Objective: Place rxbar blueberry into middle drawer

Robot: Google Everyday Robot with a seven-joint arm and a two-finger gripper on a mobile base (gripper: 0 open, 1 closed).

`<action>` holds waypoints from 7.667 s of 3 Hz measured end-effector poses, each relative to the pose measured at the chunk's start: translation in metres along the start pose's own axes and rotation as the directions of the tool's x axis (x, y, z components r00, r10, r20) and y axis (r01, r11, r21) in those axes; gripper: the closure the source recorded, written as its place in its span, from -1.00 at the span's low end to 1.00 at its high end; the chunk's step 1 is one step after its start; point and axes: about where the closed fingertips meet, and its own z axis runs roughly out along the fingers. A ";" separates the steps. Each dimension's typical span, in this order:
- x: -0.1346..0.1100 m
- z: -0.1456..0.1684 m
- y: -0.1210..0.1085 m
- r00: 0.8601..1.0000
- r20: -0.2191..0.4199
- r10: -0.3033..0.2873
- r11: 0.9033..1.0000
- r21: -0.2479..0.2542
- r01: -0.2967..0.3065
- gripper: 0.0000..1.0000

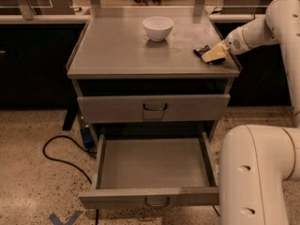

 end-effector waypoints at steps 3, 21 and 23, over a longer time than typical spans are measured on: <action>0.011 -0.011 0.003 1.000 -0.015 -0.023 0.999 -0.022 0.023 1.00; 0.269 -0.149 0.277 0.846 -0.115 -0.520 0.853 -0.027 0.521 1.00; 0.302 -0.004 0.371 0.825 -0.064 -0.561 0.776 -0.388 0.497 1.00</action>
Offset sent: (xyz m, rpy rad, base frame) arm -0.1008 -0.0066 -0.0290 -0.0482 0.0152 0.0909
